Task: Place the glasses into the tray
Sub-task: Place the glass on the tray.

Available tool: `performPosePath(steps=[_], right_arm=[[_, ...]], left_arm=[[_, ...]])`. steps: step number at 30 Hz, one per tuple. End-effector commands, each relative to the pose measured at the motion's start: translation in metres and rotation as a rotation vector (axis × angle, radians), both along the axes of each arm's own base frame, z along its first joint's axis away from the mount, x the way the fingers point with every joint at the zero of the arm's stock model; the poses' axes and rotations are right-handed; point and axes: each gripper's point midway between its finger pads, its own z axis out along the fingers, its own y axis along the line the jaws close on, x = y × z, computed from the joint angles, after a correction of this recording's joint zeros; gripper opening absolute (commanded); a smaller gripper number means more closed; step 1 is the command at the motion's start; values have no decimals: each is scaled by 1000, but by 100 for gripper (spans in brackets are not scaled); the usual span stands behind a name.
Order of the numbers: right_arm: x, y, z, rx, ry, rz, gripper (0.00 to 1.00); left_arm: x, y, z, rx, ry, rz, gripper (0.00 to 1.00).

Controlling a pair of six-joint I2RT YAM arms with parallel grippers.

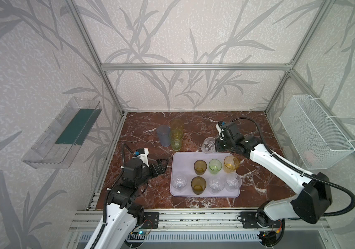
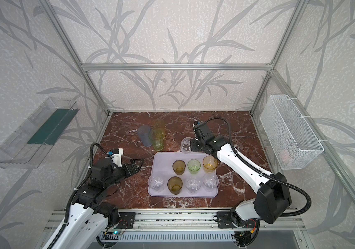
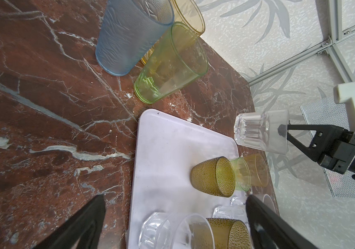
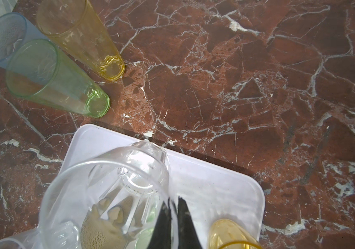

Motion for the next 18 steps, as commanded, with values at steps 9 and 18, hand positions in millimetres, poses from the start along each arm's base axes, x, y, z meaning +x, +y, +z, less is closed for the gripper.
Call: performPosePath(steps=[9,18], right_arm=[[-24,22,24,20,-62,61,0],[-48,42,35,-4,-101,125,0]], left_arm=[[5,3,5,27,-13,9,99],[6,2,3,26,-5,7,99]])
